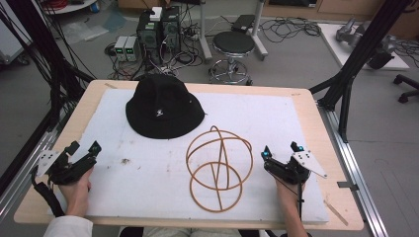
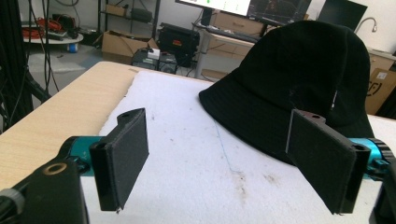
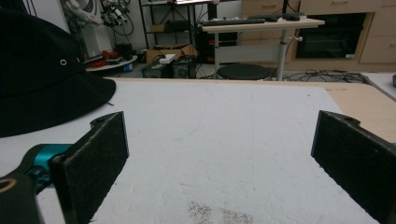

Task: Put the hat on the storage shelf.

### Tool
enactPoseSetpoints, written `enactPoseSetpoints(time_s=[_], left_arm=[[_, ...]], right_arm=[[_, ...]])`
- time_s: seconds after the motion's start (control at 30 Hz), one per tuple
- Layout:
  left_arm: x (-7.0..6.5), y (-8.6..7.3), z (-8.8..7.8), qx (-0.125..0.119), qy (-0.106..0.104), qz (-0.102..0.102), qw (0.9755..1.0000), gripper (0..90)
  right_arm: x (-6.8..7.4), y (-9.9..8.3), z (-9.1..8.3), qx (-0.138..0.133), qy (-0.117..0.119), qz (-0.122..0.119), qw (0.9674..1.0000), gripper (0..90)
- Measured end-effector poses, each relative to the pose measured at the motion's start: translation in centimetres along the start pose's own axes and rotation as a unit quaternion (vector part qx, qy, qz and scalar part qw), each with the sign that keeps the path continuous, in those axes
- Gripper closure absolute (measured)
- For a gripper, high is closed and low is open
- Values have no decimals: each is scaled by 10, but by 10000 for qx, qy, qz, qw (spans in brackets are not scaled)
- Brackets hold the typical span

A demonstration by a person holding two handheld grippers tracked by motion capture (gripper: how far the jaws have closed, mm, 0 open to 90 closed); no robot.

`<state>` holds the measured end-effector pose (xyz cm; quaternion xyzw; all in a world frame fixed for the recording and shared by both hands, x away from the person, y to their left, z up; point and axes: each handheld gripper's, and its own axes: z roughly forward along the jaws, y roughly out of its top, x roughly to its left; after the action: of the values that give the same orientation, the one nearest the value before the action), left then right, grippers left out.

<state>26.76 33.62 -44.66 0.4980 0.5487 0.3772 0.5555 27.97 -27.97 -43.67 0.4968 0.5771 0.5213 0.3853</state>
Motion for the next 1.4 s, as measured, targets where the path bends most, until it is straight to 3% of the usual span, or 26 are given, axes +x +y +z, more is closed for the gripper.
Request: enactPoseSetpoints(time_s=[0.33, 0.73, 0.9, 1.0, 1.17, 1.27, 1.4], left_arm=[[-1, 2, -2, -43, 19, 52, 10000, 212], [-10, 20, 3, 39, -260, 46, 9996, 206], [-19, 31, 9, 219, -409, 34, 9989, 216], [-29, 41, 13, 318, -543, 169, 9979, 227], [-34, 50, 21, 352, -611, 86, 9975, 230], [-43, 61, 32, 365, -761, 195, 9962, 218], [-49, 69, 41, 383, -767, 250, 9960, 219]], right_arm=[[-1, 1, -2, -60, -86, 44, 9999, 31], [-2, 2, -3, -70, -23, 56, 10000, 31], [-2, 1, -3, -30, 19, 132, 9999, 31], [-1, 1, -3, -20, 76, 113, 9999, 31], [0, 1, -3, -16, 143, 66, 9999, 31], [0, 1, -3, -21, 173, 108, 9998, 31], [0, 1, -2, -4, 207, 106, 9997, 31]])
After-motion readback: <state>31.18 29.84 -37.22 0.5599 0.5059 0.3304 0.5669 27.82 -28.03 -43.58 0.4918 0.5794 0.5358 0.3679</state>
